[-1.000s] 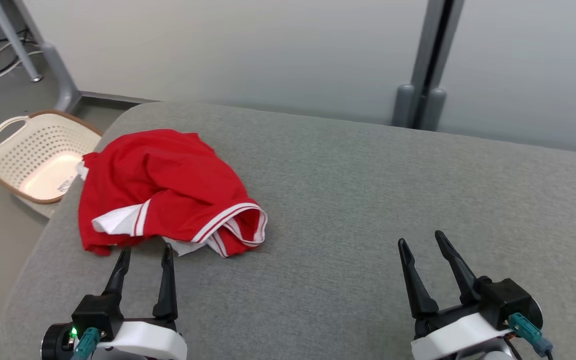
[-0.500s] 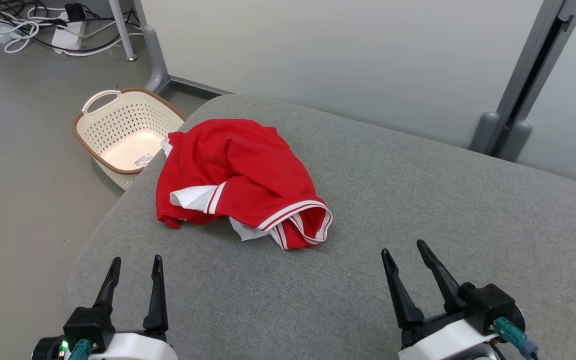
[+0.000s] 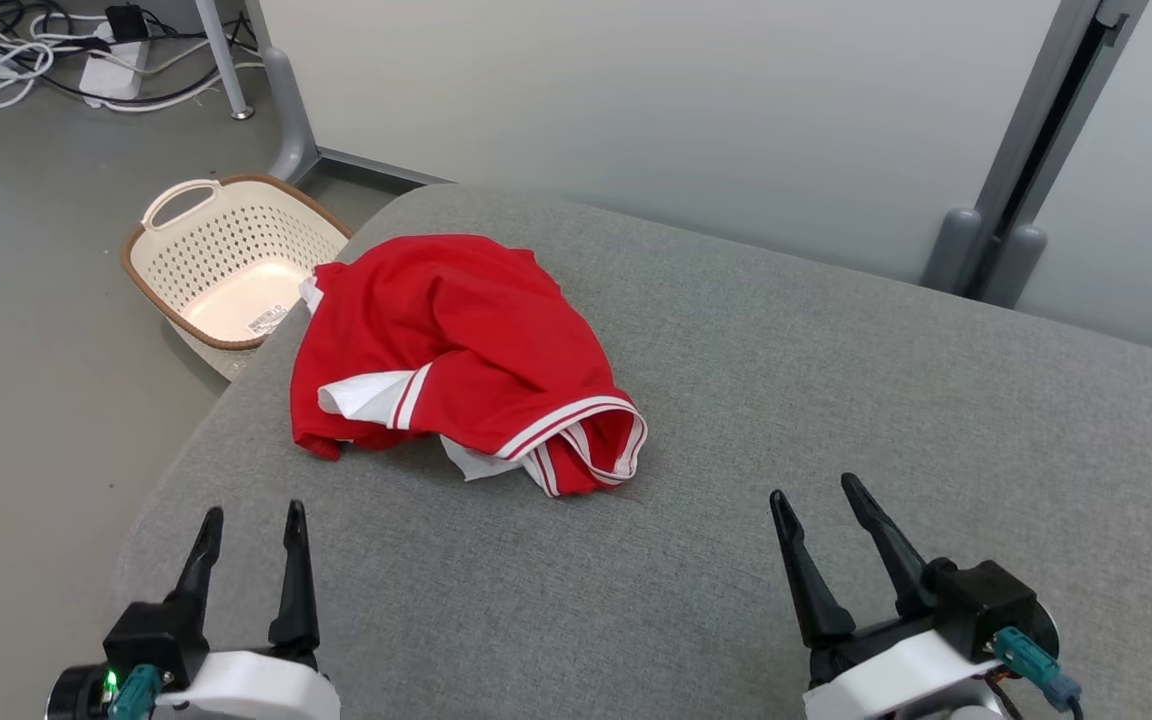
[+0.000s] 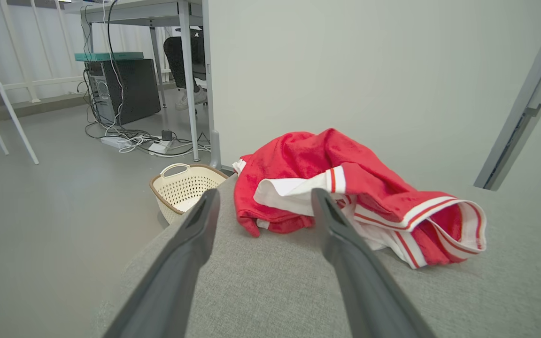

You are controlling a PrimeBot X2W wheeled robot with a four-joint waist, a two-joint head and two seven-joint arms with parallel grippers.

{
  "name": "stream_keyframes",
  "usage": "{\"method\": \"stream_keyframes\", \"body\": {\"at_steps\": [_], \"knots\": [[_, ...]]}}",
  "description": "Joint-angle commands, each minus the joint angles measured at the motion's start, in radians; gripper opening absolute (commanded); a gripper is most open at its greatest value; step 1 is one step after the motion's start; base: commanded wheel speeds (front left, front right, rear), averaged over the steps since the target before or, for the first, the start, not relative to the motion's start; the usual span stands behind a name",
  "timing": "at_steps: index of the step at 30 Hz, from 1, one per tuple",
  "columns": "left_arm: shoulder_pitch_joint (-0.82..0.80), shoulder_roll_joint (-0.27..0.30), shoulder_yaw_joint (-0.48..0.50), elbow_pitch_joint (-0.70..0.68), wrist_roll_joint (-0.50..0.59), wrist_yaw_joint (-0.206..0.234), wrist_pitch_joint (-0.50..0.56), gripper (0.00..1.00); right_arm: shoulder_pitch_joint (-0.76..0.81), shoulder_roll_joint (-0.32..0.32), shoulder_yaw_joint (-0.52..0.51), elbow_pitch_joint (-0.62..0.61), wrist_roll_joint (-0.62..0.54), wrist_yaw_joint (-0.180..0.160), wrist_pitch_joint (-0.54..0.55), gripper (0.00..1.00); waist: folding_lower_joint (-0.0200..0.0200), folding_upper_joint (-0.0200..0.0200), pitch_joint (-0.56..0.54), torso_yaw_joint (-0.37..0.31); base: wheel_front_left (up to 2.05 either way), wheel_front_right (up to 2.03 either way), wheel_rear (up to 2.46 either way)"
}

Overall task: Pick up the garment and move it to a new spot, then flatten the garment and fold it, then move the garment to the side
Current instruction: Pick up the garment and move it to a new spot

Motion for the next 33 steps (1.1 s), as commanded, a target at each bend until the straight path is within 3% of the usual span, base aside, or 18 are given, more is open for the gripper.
{"method": "stream_keyframes", "body": {"at_steps": [1,6,12,15,19,24,27,33], "knots": [[-0.035,0.003,0.007,0.000,0.011,-0.010,0.000,1.00,-0.016,-0.003,-0.008,-0.006,-0.013,0.000,-0.006,1.00,0.0000,0.0000,0.016,-0.013,0.00,0.00,0.00],[-0.101,0.021,0.020,0.051,-0.004,-0.079,0.000,1.00,-0.033,-0.003,-0.057,-0.018,-0.050,0.000,-0.006,1.00,0.0000,0.0000,0.068,-0.043,0.00,0.00,0.00],[-0.276,0.097,0.004,0.171,-0.081,-0.132,0.074,1.00,-0.078,-0.003,-0.159,-0.039,-0.120,0.000,-0.006,1.00,0.0000,0.0000,0.152,-0.088,0.00,0.00,0.00],[-0.365,0.152,-0.035,0.218,-0.136,-0.140,0.173,1.00,-0.103,-0.003,-0.197,-0.051,-0.150,0.000,-0.006,1.00,0.0000,0.0000,0.189,-0.109,0.00,0.00,0.00],[-0.448,0.213,-0.142,0.225,-0.331,-0.141,0.331,1.00,-0.125,-0.003,-0.223,-0.071,-0.165,0.000,-0.006,1.00,0.0000,0.0000,0.233,-0.140,0.00,0.00,0.00],[-0.510,0.316,-0.259,0.231,-0.476,-0.142,0.485,1.00,-0.141,-0.002,-0.209,-0.080,-0.171,0.000,-0.006,1.00,0.0000,0.0000,0.276,-0.173,0.00,0.00,0.00],[-0.535,0.383,-0.316,0.271,-0.535,-0.142,0.538,1.00,-0.158,-0.003,-0.196,-0.081,-0.171,0.000,-0.006,1.00,0.0000,0.0000,0.304,-0.199,0.00,0.00,0.00],[-0.569,0.402,-0.364,0.356,-0.564,-0.142,0.543,1.00,-0.167,-0.003,-0.196,-0.081,-0.169,0.000,-0.006,1.00,0.0000,0.0000,0.324,-0.221,0.00,0.00,0.00]]}}
